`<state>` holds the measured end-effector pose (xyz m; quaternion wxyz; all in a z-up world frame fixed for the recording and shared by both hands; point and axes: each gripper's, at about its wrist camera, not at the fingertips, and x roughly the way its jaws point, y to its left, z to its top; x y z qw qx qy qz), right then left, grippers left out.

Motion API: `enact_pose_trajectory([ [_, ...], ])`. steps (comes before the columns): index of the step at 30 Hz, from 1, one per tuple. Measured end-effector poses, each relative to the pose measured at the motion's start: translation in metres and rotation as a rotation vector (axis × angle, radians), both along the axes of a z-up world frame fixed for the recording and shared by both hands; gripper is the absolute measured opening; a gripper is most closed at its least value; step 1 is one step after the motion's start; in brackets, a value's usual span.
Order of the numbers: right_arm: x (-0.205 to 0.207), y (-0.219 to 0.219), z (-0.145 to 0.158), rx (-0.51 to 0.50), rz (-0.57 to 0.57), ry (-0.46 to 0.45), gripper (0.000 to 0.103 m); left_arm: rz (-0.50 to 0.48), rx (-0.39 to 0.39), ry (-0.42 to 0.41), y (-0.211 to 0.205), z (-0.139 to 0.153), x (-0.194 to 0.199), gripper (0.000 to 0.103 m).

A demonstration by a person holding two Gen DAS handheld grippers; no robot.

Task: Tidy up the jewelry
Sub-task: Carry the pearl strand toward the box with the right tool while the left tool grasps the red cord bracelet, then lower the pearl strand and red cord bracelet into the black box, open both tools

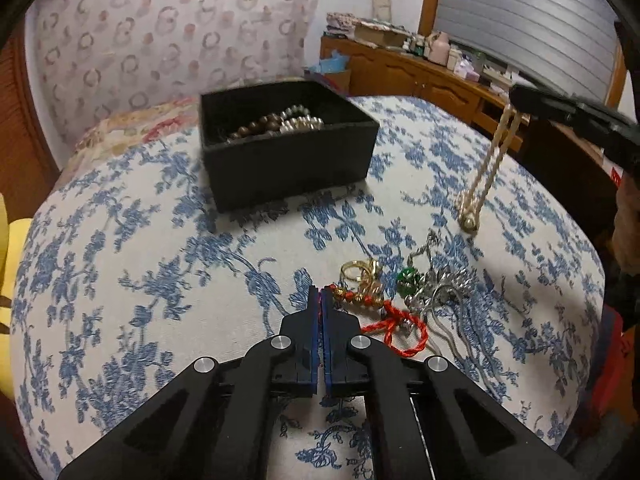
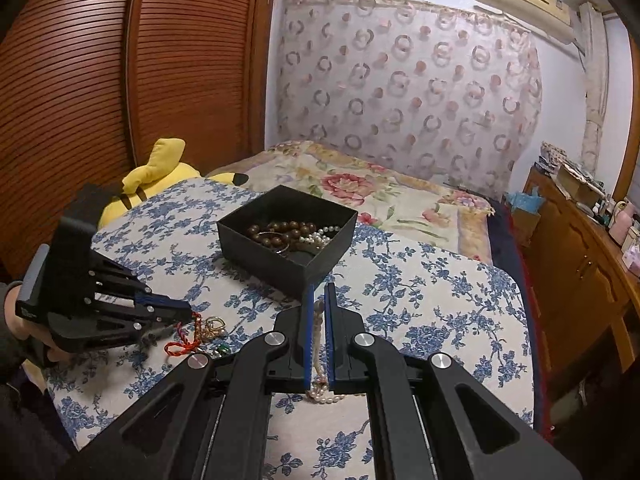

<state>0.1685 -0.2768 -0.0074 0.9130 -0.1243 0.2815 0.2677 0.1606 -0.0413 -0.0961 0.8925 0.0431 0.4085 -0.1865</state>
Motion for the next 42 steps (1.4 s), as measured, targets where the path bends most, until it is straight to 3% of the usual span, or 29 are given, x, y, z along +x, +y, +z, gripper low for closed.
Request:
enact_pose_trajectory([
  [13, -0.003, 0.002, 0.053, 0.087, 0.013, -0.108, 0.006, 0.050, -0.071, -0.170, 0.015, 0.073, -0.012, 0.001],
  [31, 0.030, 0.046, 0.123, 0.074, 0.037, -0.236, 0.006, 0.095, -0.084, -0.218, 0.033, 0.096, 0.015, 0.001],
  [42, 0.065, 0.077, 0.141, 0.013, 0.023, -0.257, 0.006, 0.118, -0.078, -0.231, 0.036, 0.104, 0.042, 0.001],
])
